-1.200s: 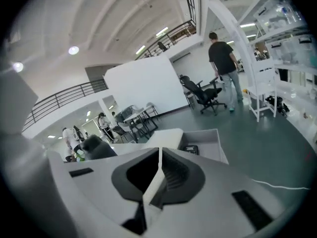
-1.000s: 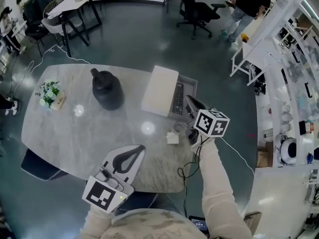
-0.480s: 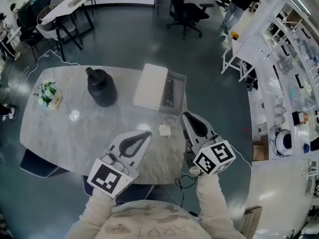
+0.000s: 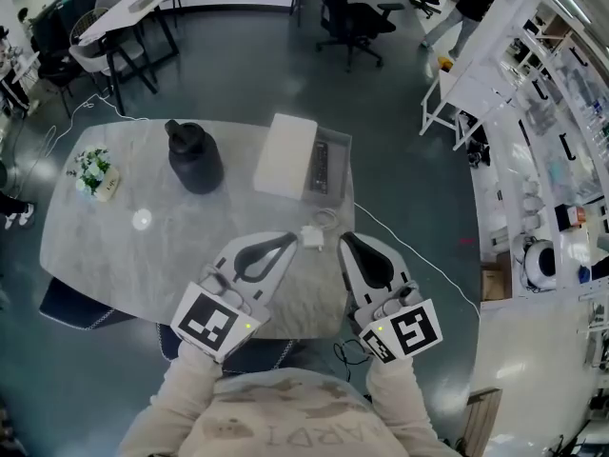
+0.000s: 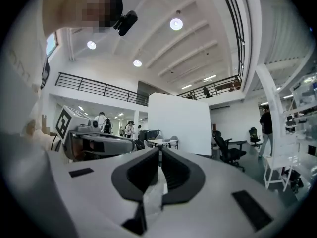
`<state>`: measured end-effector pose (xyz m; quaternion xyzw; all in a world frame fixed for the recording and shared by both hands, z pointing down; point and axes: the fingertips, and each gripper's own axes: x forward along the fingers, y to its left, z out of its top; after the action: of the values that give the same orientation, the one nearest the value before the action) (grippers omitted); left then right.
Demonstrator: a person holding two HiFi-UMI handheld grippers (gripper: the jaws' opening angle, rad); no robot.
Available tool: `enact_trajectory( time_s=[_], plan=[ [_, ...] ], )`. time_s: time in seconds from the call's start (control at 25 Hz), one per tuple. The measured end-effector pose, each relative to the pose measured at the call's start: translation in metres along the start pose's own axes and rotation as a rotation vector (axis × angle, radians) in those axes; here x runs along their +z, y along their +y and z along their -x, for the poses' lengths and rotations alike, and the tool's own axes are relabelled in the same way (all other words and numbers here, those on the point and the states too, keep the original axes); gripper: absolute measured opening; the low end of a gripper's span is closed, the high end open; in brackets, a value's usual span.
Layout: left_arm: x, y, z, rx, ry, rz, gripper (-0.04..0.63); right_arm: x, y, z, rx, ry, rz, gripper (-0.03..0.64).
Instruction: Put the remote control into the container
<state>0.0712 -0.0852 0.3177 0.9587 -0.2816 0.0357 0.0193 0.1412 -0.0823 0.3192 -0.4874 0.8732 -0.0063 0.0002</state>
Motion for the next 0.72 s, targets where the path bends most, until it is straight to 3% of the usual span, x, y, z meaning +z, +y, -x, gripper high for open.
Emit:
enact_trajectory(
  time_s=[0.12,0.72],
  plan=[
    [0.0,0.0,-0.002,-0.016,-0.004,-0.042,0.012,0.002,0.005,0.0,0.024,-0.013,0.002,0.029],
    [0.007,0.011,-0.002,-0.064,-0.003,-0.058,0.012,0.021,0.009,-0.018,0.07,-0.081,-0.04,0.029]
  ],
)
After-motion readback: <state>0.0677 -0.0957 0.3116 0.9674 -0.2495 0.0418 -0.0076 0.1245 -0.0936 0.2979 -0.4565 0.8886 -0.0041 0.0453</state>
